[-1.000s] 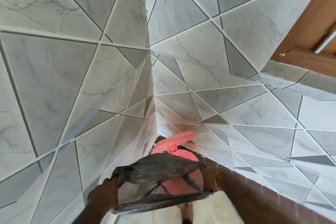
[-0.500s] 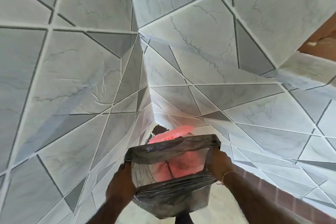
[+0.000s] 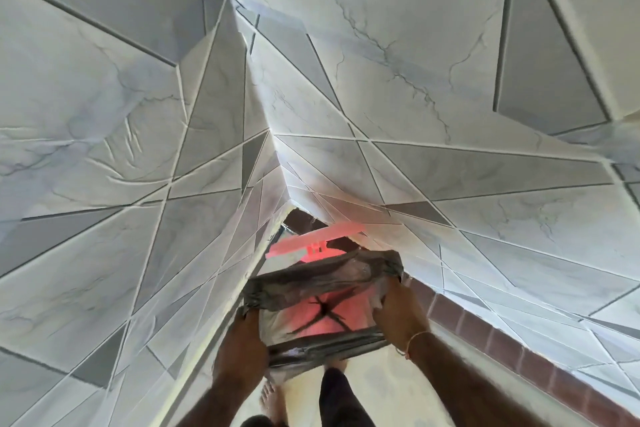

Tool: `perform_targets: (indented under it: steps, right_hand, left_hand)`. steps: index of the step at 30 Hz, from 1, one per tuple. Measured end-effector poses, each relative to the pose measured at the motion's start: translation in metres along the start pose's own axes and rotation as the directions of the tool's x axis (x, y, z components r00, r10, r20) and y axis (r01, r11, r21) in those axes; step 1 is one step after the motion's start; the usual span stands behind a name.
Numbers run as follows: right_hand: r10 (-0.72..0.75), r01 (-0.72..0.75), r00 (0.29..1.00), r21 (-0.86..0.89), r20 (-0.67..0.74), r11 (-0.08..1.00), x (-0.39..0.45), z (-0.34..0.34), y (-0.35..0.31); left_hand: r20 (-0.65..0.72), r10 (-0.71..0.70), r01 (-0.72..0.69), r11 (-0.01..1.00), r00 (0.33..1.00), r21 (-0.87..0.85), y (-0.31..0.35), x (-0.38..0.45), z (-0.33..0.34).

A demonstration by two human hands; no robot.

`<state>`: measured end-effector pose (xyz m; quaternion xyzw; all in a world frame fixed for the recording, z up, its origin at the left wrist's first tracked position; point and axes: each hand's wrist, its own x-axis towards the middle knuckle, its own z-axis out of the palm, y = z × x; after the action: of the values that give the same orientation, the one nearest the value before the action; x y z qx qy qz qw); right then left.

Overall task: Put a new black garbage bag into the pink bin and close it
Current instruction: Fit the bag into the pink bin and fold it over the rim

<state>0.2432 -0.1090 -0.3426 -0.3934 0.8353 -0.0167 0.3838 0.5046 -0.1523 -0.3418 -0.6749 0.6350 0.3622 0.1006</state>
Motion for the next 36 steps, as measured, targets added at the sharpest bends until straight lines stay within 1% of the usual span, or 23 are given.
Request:
perform_targets:
  steps: [3, 5, 8, 11, 14, 16, 18, 22, 26, 29, 34, 36]
  right_hand:
    - [0.019, -0.019, 0.999, 0.016, 0.029, 1.000, 0.015, 0.020, 0.004]
    - [0.028, -0.028, 0.999, 0.027, 0.016, 0.999, 0.026, 0.032, 0.005]
    - [0.051, -0.048, 0.998, 0.088, -0.041, 0.995, 0.035, 0.042, 0.002]
    - [0.057, -0.043, 0.992, 0.121, -0.111, 0.992, 0.038, 0.048, 0.001]
    - [0.064, -0.044, 0.988, 0.143, -0.142, 0.989, 0.038, 0.052, 0.001]
    - [0.077, -0.052, 0.987, 0.168, -0.143, 0.984, 0.041, 0.060, 0.003]
    - [0.075, -0.050, 0.987, 0.169, -0.143, 0.984, 0.048, 0.067, 0.005]
    - [0.086, -0.052, 0.982, 0.199, -0.167, 0.979, 0.071, 0.073, 0.008]
    - [0.094, -0.043, 0.971, 0.224, -0.219, 0.974, 0.091, 0.078, 0.013]
    - [0.090, -0.042, 0.976, 0.233, -0.199, 0.971, 0.101, 0.086, 0.017]
    - [0.107, -0.073, 0.983, 0.216, -0.150, 0.974, 0.118, 0.105, 0.029]
    - [0.113, -0.081, 0.984, 0.222, -0.134, 0.972, 0.123, 0.111, 0.030]
  left_hand:
    - [0.018, -0.029, 0.030, 0.998, 0.999, -0.060, 0.000, 0.015, 0.016]
    - [0.024, -0.013, 0.015, 0.998, 1.000, -0.068, 0.001, 0.028, 0.031]
    - [0.037, 0.039, -0.035, 0.995, 0.999, -0.098, 0.007, 0.042, 0.050]
    - [0.025, 0.103, -0.097, 0.980, 0.994, -0.172, 0.013, 0.054, 0.066]
    - [0.008, 0.142, -0.137, 0.970, 0.990, -0.199, 0.022, 0.060, 0.077]
    - [-0.012, 0.143, -0.143, 0.968, 0.990, -0.206, 0.022, 0.065, 0.083]
    - [-0.004, 0.128, -0.125, 0.966, 0.992, -0.227, 0.019, 0.072, 0.088]
    - [0.000, 0.082, -0.078, 0.943, 0.997, -0.323, 0.012, 0.095, 0.096]
    - [-0.024, 0.110, -0.112, 0.924, 0.994, -0.365, 0.013, 0.112, 0.106]
    - [-0.040, 0.088, -0.097, 0.921, 0.995, -0.378, 0.013, 0.121, 0.117]
    - [-0.041, 0.104, -0.112, 0.936, 0.994, -0.333, 0.008, 0.132, 0.141]
    - [-0.024, 0.078, -0.081, 0.932, 0.997, -0.353, 0.004, 0.141, 0.148]
